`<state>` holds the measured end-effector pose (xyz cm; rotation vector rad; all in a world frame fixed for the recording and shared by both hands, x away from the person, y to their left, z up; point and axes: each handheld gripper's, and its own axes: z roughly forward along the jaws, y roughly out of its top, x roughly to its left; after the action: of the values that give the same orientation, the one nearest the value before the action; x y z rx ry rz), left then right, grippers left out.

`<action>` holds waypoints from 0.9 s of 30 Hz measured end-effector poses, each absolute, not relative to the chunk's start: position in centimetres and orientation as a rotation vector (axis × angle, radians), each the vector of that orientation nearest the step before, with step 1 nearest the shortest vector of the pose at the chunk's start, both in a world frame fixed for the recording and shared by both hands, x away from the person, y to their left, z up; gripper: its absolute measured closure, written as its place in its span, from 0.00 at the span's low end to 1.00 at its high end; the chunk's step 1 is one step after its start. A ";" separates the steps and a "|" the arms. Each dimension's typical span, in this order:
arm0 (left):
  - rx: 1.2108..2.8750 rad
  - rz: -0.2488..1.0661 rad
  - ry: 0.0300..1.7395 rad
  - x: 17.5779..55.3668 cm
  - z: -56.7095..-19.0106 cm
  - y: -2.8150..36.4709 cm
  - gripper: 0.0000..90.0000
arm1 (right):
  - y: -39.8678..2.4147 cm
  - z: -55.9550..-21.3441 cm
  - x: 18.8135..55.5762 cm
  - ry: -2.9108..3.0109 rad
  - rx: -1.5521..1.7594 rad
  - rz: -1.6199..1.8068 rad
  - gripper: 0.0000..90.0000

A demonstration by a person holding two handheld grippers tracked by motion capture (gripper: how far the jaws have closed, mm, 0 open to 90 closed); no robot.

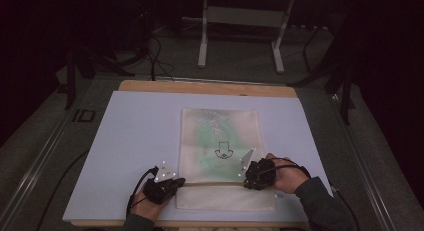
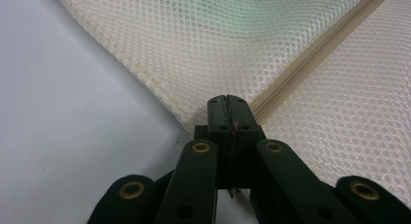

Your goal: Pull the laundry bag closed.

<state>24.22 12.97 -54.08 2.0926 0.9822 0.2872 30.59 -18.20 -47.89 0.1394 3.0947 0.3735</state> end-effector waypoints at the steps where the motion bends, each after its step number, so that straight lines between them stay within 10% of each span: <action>1: 2.091 0.286 0.983 24.2 -54.1 13.0 0.99 | -18.2 -47.9 30.6 3.095 0.142 0.374 0.91; 27: 2.089 0.284 0.984 24.2 -54.1 13.0 0.99 | -20.1 -47.9 30.8 3.088 0.198 0.397 0.91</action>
<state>24.24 12.99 -54.10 2.0889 0.9844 0.2840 30.75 -20.13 -47.95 0.1980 3.0881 0.3968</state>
